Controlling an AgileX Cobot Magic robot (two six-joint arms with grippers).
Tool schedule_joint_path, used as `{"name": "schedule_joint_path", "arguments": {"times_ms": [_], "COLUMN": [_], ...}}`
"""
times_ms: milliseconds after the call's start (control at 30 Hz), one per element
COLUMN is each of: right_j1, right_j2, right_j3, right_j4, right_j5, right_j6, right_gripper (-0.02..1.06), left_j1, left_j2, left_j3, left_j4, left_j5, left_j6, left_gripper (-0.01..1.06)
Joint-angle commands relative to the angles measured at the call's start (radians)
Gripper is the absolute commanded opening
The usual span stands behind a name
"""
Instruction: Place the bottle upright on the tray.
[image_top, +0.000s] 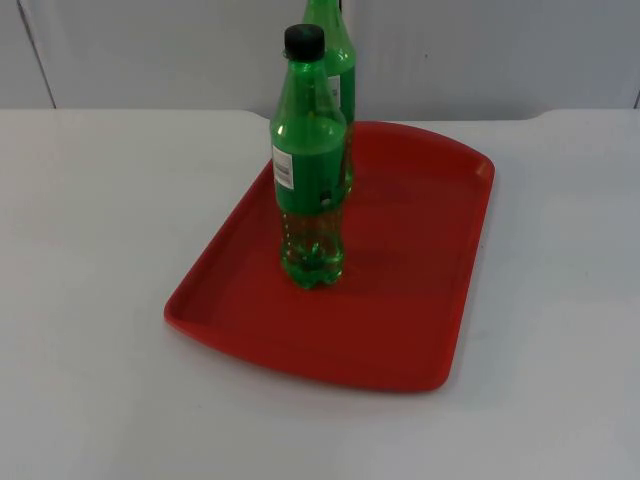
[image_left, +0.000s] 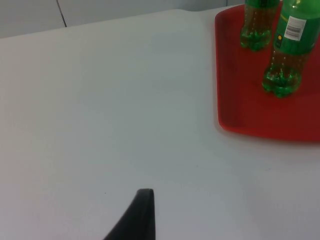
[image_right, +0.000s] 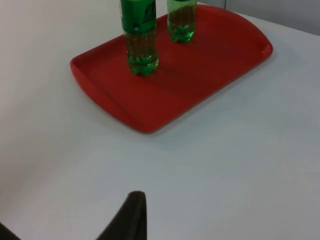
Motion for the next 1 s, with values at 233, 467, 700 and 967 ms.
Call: {"name": "schedule_joint_path", "arguments": {"times_ms": [233,467,700,967], "right_j1": [-0.003,-0.003,-0.003,-0.003], "right_j2": [-0.004,-0.004,-0.004,-0.004], "right_j3": [0.001,0.001,0.001,0.001], "right_j4": [0.007,0.007,0.007,0.007], "right_j5": [-0.002,-0.004,-0.004,-0.004], "right_j6": [-0.008,-0.008,-0.008,-0.008], "right_gripper": [1.05,1.05,1.05,1.05], "left_j1": [0.002,0.002,0.002,0.002], "left_j2": [-0.003,-0.003,-0.003,-0.003], "left_j3": [0.004,0.004,0.004,0.004], "left_j4": [0.007,0.007,0.007,0.007], "left_j5": [-0.002,-0.002,-0.002,-0.002], "left_j6": [0.002,0.002,0.002,0.002], "left_gripper": [1.05,1.05,1.05,1.05]}}
